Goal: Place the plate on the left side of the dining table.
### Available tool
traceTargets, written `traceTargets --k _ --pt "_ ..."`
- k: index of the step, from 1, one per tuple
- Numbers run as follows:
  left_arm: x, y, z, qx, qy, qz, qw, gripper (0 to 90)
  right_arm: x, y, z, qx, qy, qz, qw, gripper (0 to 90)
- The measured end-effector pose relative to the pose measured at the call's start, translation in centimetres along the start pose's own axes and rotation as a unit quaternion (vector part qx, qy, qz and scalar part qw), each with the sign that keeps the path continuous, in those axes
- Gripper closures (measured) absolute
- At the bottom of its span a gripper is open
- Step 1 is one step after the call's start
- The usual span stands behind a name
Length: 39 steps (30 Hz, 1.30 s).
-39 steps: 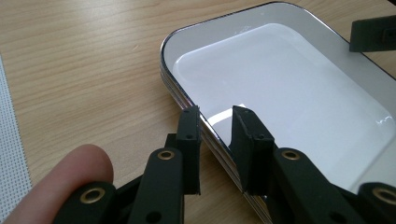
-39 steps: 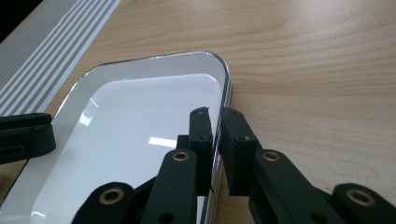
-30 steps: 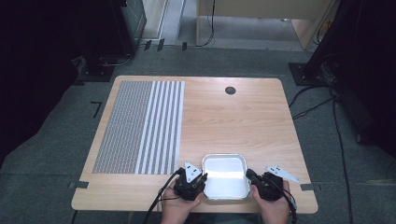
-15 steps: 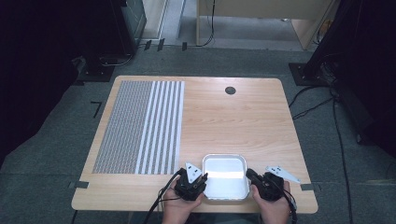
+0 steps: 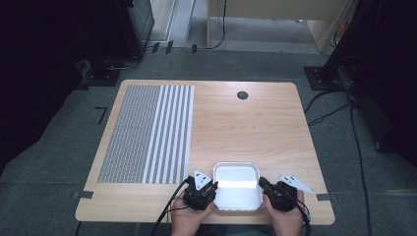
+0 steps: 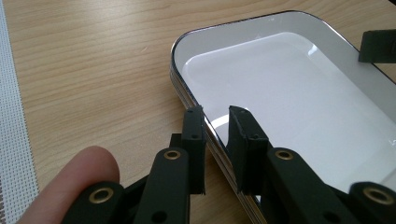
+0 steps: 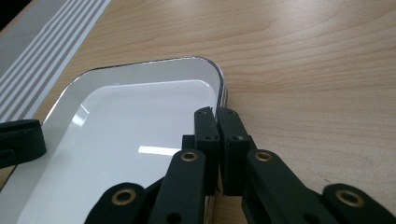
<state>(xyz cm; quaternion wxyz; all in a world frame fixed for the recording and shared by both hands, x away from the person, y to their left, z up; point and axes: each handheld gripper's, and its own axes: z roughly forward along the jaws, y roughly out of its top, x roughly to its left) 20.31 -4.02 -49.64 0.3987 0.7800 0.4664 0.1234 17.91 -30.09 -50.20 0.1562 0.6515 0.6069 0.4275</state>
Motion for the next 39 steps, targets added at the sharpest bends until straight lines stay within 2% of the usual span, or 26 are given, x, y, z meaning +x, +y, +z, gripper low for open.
traceTargets --k 2,9,14,19,26,29,35,39 --pt "0.0 0.0 0.0 -0.001 -0.001 -0.001 1.0 77.8 -0.2 0.0 0.0 0.0 0.008 0.016 0.9998 89.6" --pt "0.0 0.0 0.0 -0.002 -0.001 0.001 1.0 77.6 -0.7 0.1 -0.2 -0.004 0.026 0.042 0.9988 89.9" --pt "-0.1 0.0 -0.1 -0.007 0.006 0.005 0.9999 73.1 -0.7 0.3 -0.7 -0.018 0.028 0.041 0.9986 89.9" --pt "-0.3 0.0 -0.3 -0.013 0.003 0.01 0.9999 68.6 -0.8 0.3 -1.0 -0.025 0.022 0.041 0.9986 89.9" --pt "-0.8 -0.1 -0.1 -0.011 0.002 0.022 0.9997 69.3 -0.4 0.2 -0.8 -0.019 0.0 0.007 0.9998 89.5" --pt "-0.8 -0.1 0.0 -0.008 0.0 0.024 0.9997 70.6 -0.3 0.2 -0.7 -0.016 -0.004 0.001 0.9999 89.6" --pt "-1.0 -0.2 0.0 -0.008 -0.004 0.027 0.9996 71.0 -0.6 0.4 -1.4 -0.032 0.024 0.025 0.9989 89.8" --pt "-1.1 -0.2 0.1 -0.006 -0.005 0.029 0.9996 70.1 -0.6 0.5 -1.9 -0.043 0.021 0.026 0.9985 89.9"
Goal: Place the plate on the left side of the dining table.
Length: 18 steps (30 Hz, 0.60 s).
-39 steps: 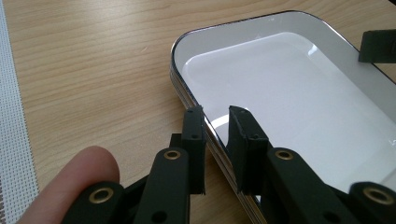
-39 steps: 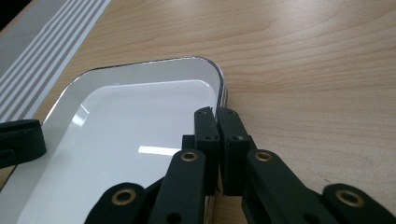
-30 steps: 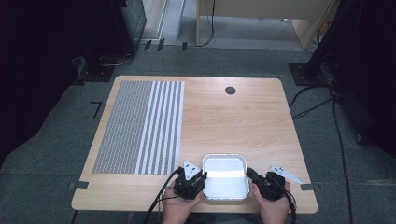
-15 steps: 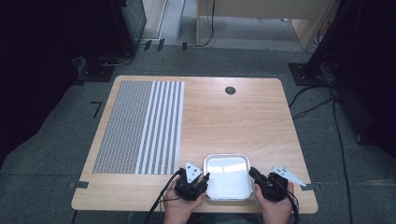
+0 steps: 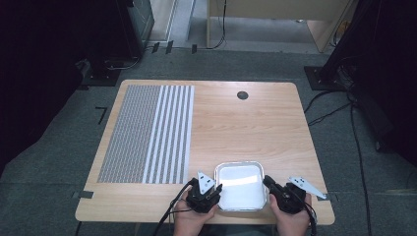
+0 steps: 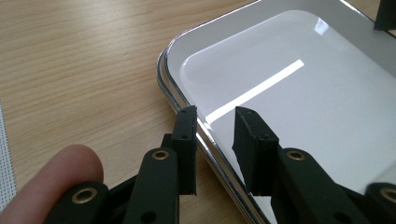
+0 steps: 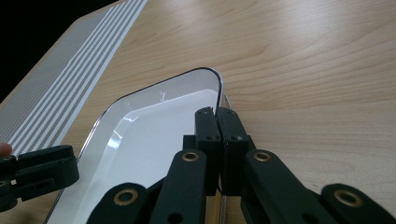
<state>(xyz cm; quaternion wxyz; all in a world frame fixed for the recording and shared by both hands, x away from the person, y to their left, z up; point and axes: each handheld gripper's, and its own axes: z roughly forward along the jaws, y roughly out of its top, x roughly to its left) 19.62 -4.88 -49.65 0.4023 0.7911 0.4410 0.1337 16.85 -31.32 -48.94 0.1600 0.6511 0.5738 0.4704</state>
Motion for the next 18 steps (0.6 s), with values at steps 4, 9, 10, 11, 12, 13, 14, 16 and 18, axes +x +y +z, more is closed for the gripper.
traceTargets --k 4,9,10,11,12,13,14,16,18 --pt "-0.1 0.0 -0.1 -0.003 -0.001 0.002 1.0 69.5 -0.4 0.1 -0.1 0.0 -0.007 0.004 1.0 89.8" --pt "-0.2 0.0 -0.1 -0.005 0.002 0.006 1.0 69.0 -0.7 0.0 0.2 0.01 -0.009 0.003 0.9999 89.2" --pt "-0.3 0.0 -0.1 -0.007 0.002 0.005 1.0 69.1 -0.6 0.0 0.2 0.009 -0.011 0.0 0.9999 87.6" --pt "-0.3 0.0 -0.2 -0.009 0.002 0.005 0.9999 69.2 -0.5 0.0 0.2 0.006 -0.017 -0.004 0.9998 84.3" --pt "-0.4 0.0 -0.2 -0.01 0.003 0.007 0.9999 69.2 -0.4 0.0 0.2 0.003 -0.019 -0.006 0.9998 82.0" --pt "-0.5 0.1 -0.3 -0.012 0.004 0.009 0.9999 69.2 -0.4 0.0 0.3 0.002 -0.021 -0.012 0.9997 81.2" --pt "-0.5 0.1 -0.3 -0.013 0.002 0.009 0.9999 69.4 -0.3 0.1 0.4 0.002 -0.026 -0.017 0.9995 80.9" --pt "-0.6 0.1 -0.2 -0.01 -0.001 0.011 0.9999 69.4 -0.2 0.1 0.7 0.014 -0.031 -0.026 0.9991 79.3" --pt "-0.8 0.0 -0.1 -0.008 -0.002 0.013 0.9999 69.4 -0.2 -0.1 1.5 0.034 -0.036 -0.033 0.9982 79.5"
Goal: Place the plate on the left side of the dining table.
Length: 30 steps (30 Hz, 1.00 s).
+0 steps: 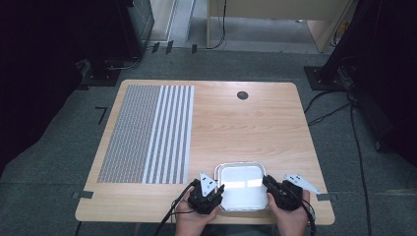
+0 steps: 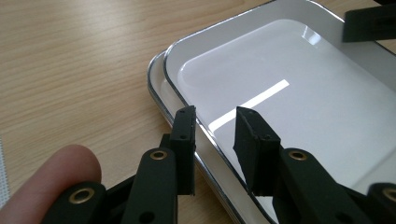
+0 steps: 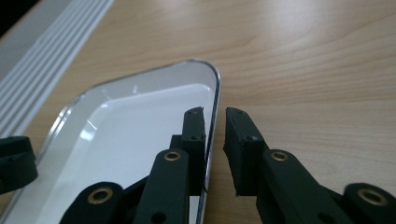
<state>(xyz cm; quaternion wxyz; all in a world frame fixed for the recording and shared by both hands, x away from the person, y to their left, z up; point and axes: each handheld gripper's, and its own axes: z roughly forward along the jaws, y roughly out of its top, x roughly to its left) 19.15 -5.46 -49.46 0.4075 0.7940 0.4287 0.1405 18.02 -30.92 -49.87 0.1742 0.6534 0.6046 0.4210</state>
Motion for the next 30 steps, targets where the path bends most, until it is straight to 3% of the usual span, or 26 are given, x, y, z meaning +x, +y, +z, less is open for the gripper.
traceTargets --k 3,6,9,12,20,30 --pt "-0.1 0.0 0.0 0.001 -0.001 0.0 1.0 69.1 0.1 -0.1 0.3 0.002 0.003 0.007 1.0 84.6" --pt "-0.1 0.0 0.1 -0.001 -0.002 -0.003 1.0 68.7 0.4 0.0 0.1 -0.006 -0.015 0.037 0.9992 88.3" --pt "-0.1 0.0 0.1 -0.002 -0.009 -0.006 0.9999 65.7 0.1 -0.1 0.2 -0.004 -0.012 0.074 0.9972 89.6" --pt "0.0 -0.1 0.1 -0.003 -0.018 -0.009 0.9998 64.5 0.0 -0.3 0.0 -0.009 -0.013 0.09 0.9958 89.6" --pt "0.5 0.2 -0.1 0.012 -0.027 -0.031 0.9991 73.7 0.8 -0.6 -0.8 -0.025 -0.014 0.088 0.9957 89.1" --pt "1.8 0.7 -0.9 0.017 -0.013 -0.048 0.9986 80.2 2.5 -0.6 -1.2 -0.024 -0.005 0.05 0.9985 88.6"
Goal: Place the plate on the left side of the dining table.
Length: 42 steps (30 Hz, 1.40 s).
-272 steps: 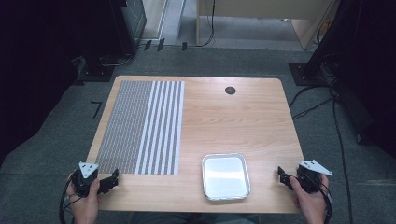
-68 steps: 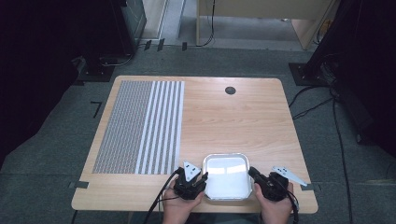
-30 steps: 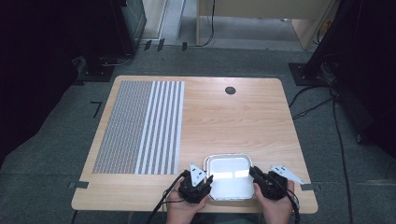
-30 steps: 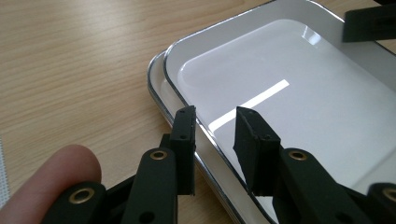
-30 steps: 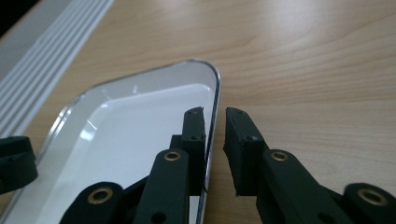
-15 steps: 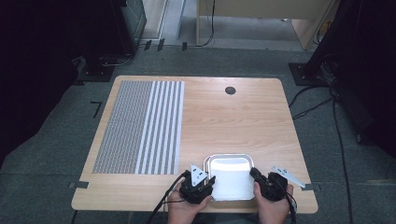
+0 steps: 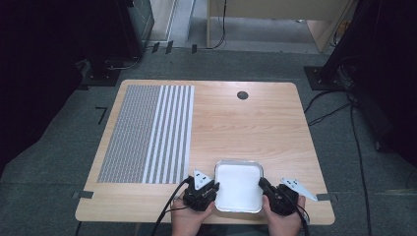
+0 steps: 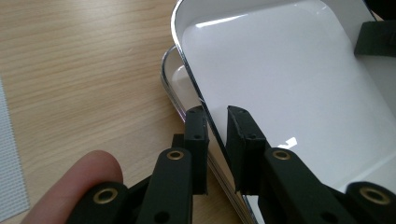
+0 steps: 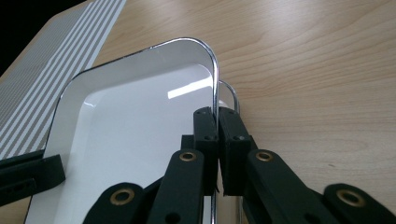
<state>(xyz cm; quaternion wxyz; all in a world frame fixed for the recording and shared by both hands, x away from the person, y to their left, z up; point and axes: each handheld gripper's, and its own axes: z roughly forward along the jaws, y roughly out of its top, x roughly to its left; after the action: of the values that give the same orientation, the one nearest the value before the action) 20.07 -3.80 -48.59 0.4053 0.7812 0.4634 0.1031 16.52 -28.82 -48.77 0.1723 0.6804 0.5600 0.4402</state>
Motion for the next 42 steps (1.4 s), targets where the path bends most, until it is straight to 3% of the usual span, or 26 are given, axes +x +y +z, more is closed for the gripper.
traceTargets --k 5,10,27,42 --pt "0.7 0.3 -0.3 0.003 -0.006 -0.016 0.9998 81.6 0.5 0.2 0.2 0.005 0.005 0.002 1.0 88.8" --pt "0.9 0.7 -0.8 -0.001 -0.009 -0.017 0.9998 81.7 0.8 0.8 0.3 0.007 0.011 0.002 0.9999 89.2" --pt "3.9 2.3 -2.8 -0.025 0.015 -0.034 0.999 84.9 4.0 2.2 2.0 0.004 0.034 -0.008 0.9994 89.5" --pt "6.3 2.6 -4.2 -0.032 0.029 -0.044 0.9981 85.6 6.4 2.6 3.7 0.011 0.047 -0.018 0.9987 89.7"
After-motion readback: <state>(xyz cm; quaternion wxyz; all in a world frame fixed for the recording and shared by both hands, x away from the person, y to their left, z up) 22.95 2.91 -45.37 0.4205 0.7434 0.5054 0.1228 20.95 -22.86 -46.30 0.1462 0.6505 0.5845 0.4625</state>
